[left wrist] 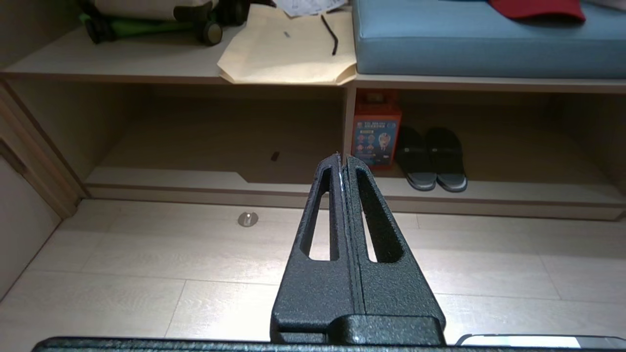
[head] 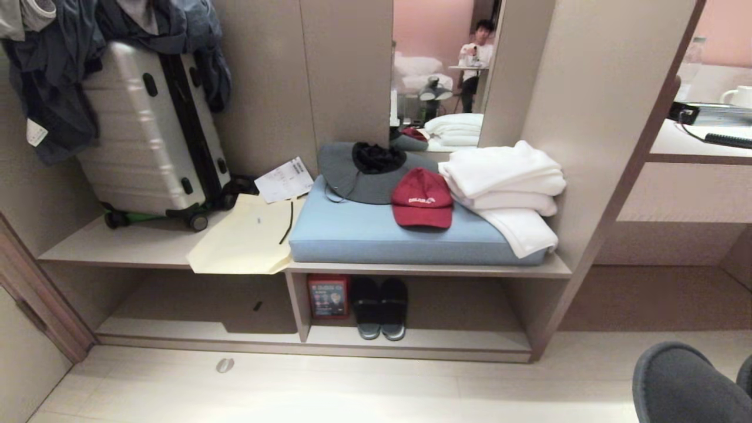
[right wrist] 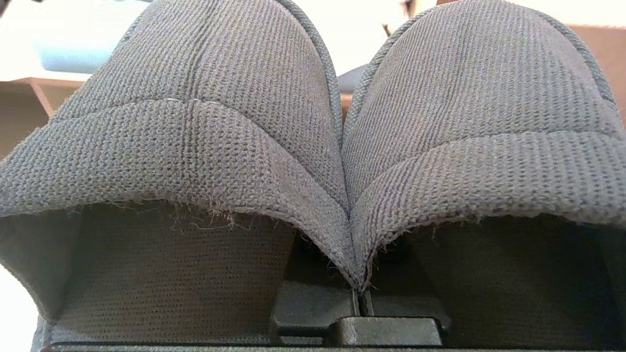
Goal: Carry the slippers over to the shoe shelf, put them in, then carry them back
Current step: Place the slippers on the floor
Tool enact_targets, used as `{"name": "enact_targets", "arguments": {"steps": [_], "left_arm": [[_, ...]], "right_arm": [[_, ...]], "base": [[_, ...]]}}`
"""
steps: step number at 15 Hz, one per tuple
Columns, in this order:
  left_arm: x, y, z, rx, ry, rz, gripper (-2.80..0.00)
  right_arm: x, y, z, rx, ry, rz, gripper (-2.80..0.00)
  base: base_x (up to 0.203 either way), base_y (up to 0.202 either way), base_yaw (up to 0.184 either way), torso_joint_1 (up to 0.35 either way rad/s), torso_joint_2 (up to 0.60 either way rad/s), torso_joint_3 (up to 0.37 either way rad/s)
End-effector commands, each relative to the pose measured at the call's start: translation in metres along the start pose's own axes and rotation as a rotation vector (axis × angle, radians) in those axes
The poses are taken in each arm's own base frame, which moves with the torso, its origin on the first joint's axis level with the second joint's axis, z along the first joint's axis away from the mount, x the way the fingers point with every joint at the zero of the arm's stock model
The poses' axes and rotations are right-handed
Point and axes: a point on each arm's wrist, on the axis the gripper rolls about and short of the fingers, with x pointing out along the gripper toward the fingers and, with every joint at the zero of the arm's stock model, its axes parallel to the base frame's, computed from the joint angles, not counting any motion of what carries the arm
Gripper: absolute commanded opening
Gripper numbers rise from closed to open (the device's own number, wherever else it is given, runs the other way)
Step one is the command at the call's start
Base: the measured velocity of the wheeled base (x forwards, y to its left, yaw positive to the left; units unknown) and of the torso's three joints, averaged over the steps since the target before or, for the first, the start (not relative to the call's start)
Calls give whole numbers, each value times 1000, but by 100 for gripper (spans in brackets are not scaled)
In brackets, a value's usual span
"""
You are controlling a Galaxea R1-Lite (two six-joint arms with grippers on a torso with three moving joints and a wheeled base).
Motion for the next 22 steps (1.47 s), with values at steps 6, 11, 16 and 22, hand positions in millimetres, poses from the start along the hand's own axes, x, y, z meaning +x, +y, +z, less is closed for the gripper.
{"name": "enact_targets", "arguments": {"steps": [6, 11, 16, 22], "left_arm": [[0, 0, 0, 6, 2, 0, -280], [0, 0, 0, 7, 1, 0, -280], [0, 0, 0, 10, 1, -1, -280], [0, 0, 0, 11, 2, 0, -280]], "right_arm": [[0, 0, 0, 0, -2, 0, -280], [0, 0, 0, 0, -2, 1, -280], [0, 0, 0, 0, -2, 0, -280], [0, 0, 0, 0, -2, 1, -280]], "base": [[0, 0, 0, 3, 5, 136], [0, 0, 0, 0, 0, 6], [0, 0, 0, 0, 0, 0], [0, -70, 1, 1, 3, 1]]}}
